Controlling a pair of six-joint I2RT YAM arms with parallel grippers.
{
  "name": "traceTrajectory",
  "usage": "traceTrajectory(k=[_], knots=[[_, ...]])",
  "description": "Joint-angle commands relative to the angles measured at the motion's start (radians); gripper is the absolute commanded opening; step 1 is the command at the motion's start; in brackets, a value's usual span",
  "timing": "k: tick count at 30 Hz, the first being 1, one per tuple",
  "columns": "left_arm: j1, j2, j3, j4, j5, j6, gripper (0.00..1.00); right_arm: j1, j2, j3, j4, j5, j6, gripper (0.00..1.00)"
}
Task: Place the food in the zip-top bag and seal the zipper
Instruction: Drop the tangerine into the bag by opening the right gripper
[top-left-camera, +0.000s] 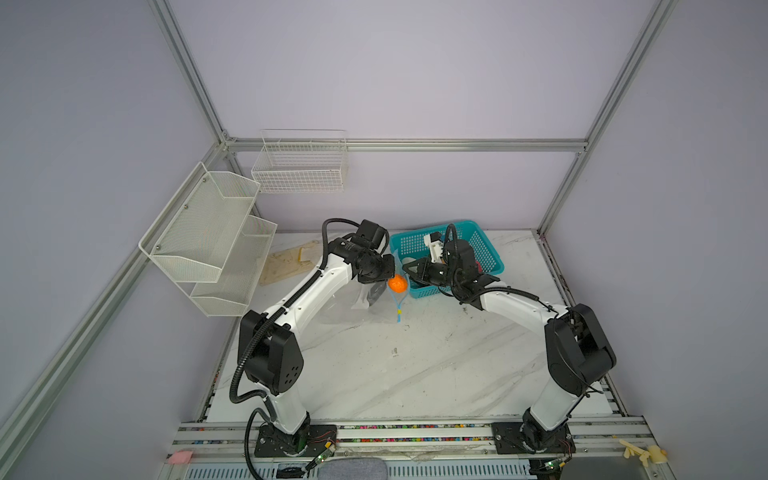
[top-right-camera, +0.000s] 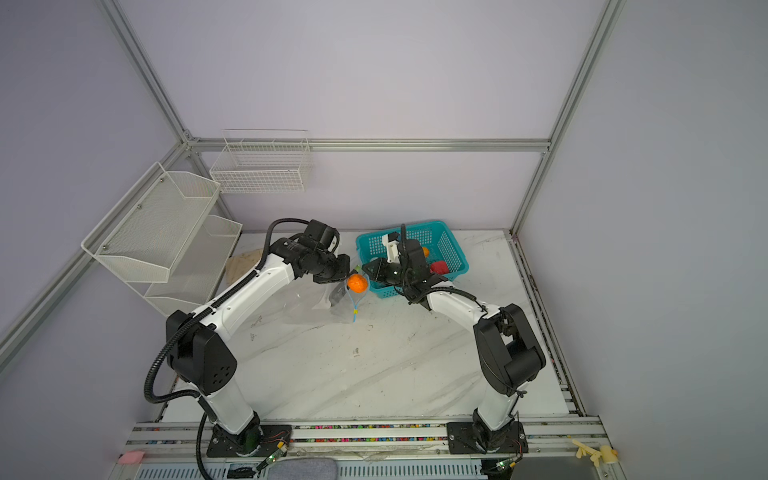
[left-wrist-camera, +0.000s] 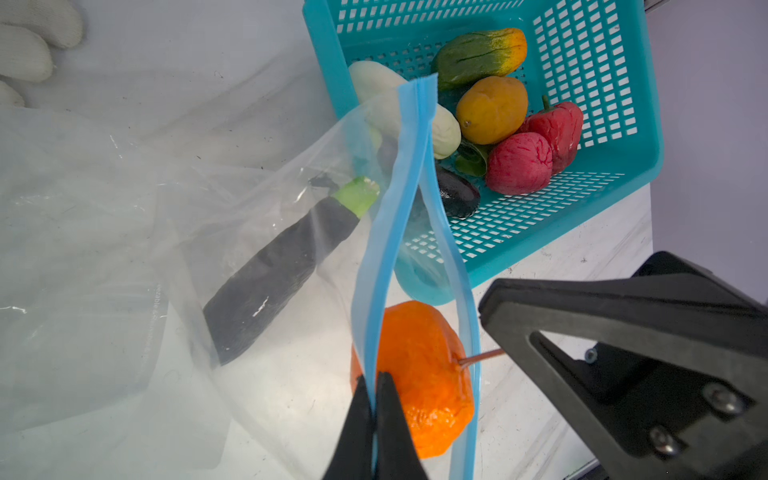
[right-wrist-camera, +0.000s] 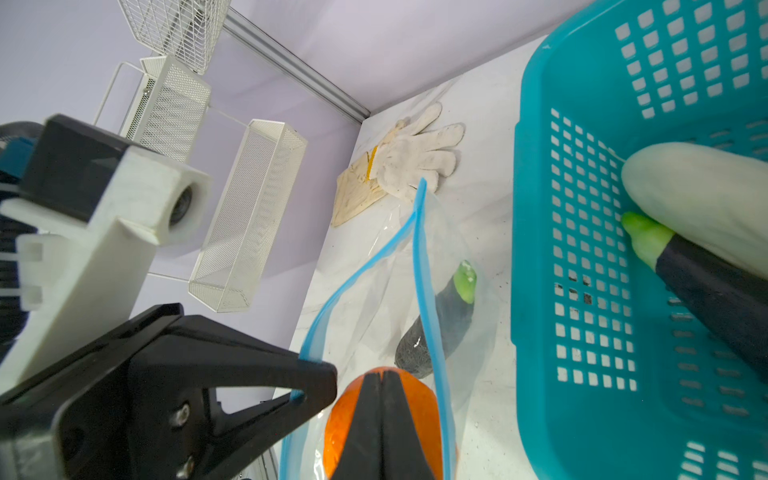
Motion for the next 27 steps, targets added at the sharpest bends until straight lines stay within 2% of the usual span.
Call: traceTrajectory(k=[1,9,16,20,27], knots=[[0.001,-0.047,0.07,0.027,0.011,-0.021,0.0,0.026,0.015,0.043,-0.023,0.03,-0.031,0.0],[0.001,-0.059,0.059,0.027,0.004,-0.021,0.0,0.07,0.068,0.101,-0.051,0.019,-0.054,0.0],[0.004,-0.066,0.049,0.027,0.0,-0.017,0.0,0.071,0.071,0.125,-0.082,0.025,-0.076,0.26],[0.009,-0.07,0.046,0.027,-0.002,-0.015,0.0,0.071,0.064,0.156,-0.117,0.041,-0.102,0.32],[0.017,-0.08,0.032,0.027,-0.006,-0.014,0.0,0.052,0.007,0.199,-0.169,0.063,-0.155,0.36]])
